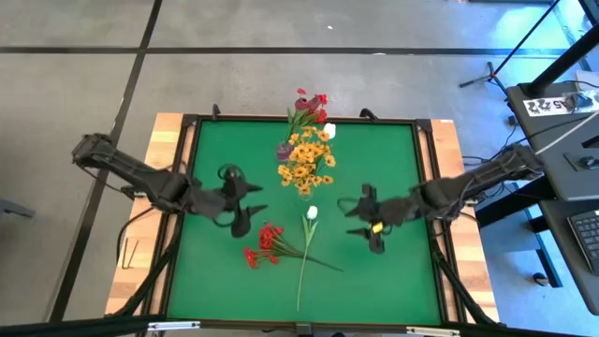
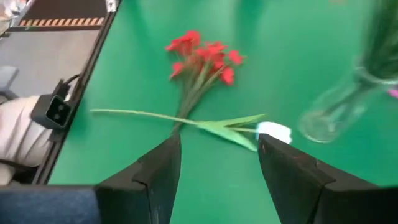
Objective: Sort flowers into vase by color
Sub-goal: Put the white flower into the transparent vase
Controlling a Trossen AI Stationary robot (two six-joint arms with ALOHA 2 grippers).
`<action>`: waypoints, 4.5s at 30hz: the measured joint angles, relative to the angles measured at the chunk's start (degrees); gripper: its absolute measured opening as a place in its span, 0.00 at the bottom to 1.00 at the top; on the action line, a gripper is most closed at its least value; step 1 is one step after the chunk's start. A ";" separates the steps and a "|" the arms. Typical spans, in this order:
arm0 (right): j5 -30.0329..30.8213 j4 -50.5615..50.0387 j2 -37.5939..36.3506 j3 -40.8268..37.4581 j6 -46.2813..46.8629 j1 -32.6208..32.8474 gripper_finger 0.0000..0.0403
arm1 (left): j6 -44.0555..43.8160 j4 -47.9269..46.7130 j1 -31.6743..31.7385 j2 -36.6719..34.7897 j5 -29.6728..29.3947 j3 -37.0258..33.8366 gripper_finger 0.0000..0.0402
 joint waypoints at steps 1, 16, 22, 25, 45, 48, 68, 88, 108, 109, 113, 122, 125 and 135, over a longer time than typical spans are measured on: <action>0.94 0.72 1.32 0.02 1.10 1.12 0.53 | -1.71 -0.06 -1.23 1.13 -0.28 -0.01 0.62; 6.28 4.84 24.07 -0.03 31.28 2.57 0.53 | -26.21 1.91 -6.83 18.43 -0.74 -0.01 0.62; 6.43 11.77 29.88 -0.02 37.86 1.68 0.53 | -26.73 4.71 -6.79 20.88 -0.28 -0.05 0.62; 6.41 15.61 31.36 -0.02 40.24 0.34 0.53 | -26.75 4.99 -6.79 20.97 -0.26 -0.05 0.62; -0.08 24.76 40.07 2.53 47.70 -5.66 0.53 | -26.66 4.95 -6.68 20.95 -0.19 -0.05 0.62; -0.11 24.80 41.18 3.27 47.52 -5.64 0.53 | -26.66 4.90 -6.68 20.95 -0.41 -0.05 0.62; 1.36 24.06 41.45 3.17 43.17 -5.70 0.22 | -26.66 4.93 -6.68 20.95 -2.13 -0.05 0.62; -4.04 12.28 26.91 3.10 37.04 -6.29 0.01 | -26.68 4.69 -6.70 20.95 -2.15 -0.03 0.62; 4.97 15.69 5.62 3.29 21.83 7.16 0.00 | -6.50 37.49 -8.30 20.92 4.64 0.03 0.62; 5.78 16.98 5.15 3.30 19.85 7.65 0.00 | -5.03 40.37 -8.26 20.92 5.63 0.03 0.62; 7.50 23.63 4.34 3.30 12.39 8.46 0.00 | -0.82 50.84 -6.79 20.90 9.65 0.03 0.62; 8.46 33.91 4.51 3.30 0.80 8.24 0.00 | 0.38 60.82 -1.22 20.86 16.17 0.01 0.62; 8.66 34.71 4.50 3.30 -0.02 8.24 0.00 | 0.46 64.13 -0.29 20.86 17.51 0.01 0.62; 13.38 43.03 7.96 3.30 -1.94 3.64 0.00 | 4.32 66.15 0.47 20.86 21.22 1.56 0.62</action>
